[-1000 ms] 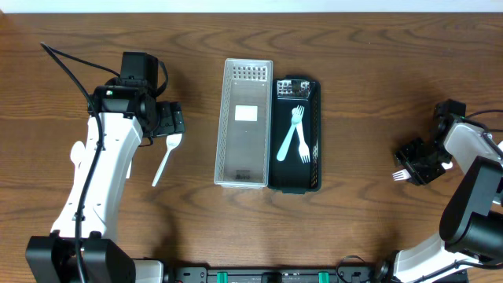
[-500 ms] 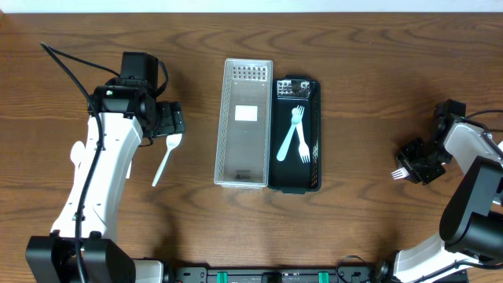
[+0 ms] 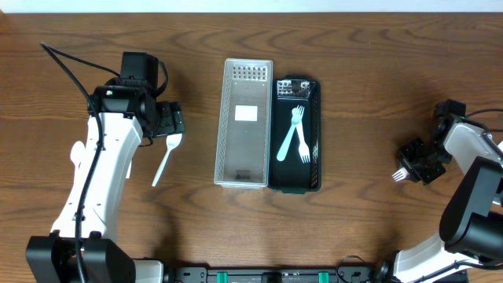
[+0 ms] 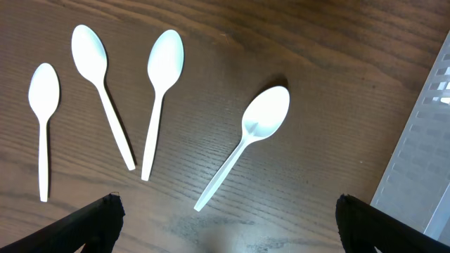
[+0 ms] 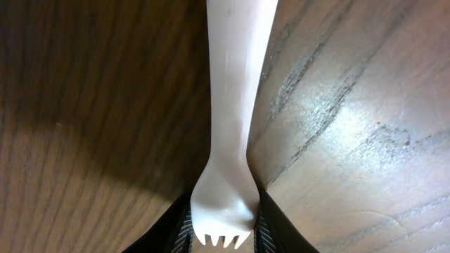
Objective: Pack container
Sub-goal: 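Lower the right gripper onto the last fork and grasp it, then place the third fork into the black tray and release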
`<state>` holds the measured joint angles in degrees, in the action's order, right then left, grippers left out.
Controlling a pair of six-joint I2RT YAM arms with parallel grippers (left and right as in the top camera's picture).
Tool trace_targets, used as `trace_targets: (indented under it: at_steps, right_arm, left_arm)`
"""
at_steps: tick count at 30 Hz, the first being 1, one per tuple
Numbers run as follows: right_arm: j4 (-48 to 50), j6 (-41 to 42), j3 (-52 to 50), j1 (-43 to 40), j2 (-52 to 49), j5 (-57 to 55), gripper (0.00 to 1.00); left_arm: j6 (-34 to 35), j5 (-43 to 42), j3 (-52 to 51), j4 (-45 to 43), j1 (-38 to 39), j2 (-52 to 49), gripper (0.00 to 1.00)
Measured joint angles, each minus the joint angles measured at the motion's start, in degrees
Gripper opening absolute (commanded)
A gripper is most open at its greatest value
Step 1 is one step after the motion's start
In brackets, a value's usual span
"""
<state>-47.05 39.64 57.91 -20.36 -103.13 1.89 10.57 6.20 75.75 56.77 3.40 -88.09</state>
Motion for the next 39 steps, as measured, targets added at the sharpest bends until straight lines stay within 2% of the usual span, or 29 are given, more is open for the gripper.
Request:
trace_targets:
  at_steps: [7, 13, 18, 24, 34, 36, 38, 39]
  right_arm:
    - [-2.4, -3.8, 2.75, 5.79, 4.17, -0.57, 0.22]
    - [-4.55, -7.8, 16.24, 21.55, 14.05, -1.31, 0.22]
    - [-3.61, -9.31, 21.88, 35.69, 15.52, -1.75, 0.24]
    - [-3.21, -9.25, 21.88, 44.63, 10.34, -1.9, 0.24]
    - [-3.21, -8.63, 21.75, 48.35, -5.9, -1.81, 0.25]
    - [-3.02, -8.52, 21.73, 48.37, -6.54, -1.68, 0.32]
    - [-2.54, -8.04, 21.75, 48.35, -6.47, -1.66, 0.63]
    - [-2.38, -8.37, 21.75, 48.35, -6.4, -1.68, 0.66]
  left_arm:
    - [0.0, 0.0, 0.0, -0.02, 0.0, 0.0, 0.98]
    - [0.0, 0.0, 0.0, 0.0, 0.0, 0.0, 0.98]
    - [0.0, 0.02, 0.0, -0.02, 0.0, 0.0, 0.98]
    - [0.0, 0.0, 0.0, 0.0, 0.0, 0.0, 0.98]
    - [0.0, 0.02, 0.0, -0.02, 0.0, 0.0, 0.98]
    - [0.0, 0.0, 0.0, -0.02, 0.0, 0.0, 0.98]
    - [0.0, 0.0, 0.0, 0.0, 0.0, 0.0, 0.98]
    - [0.0, 0.02, 0.0, 0.0, 0.0, 0.0, 0.98]
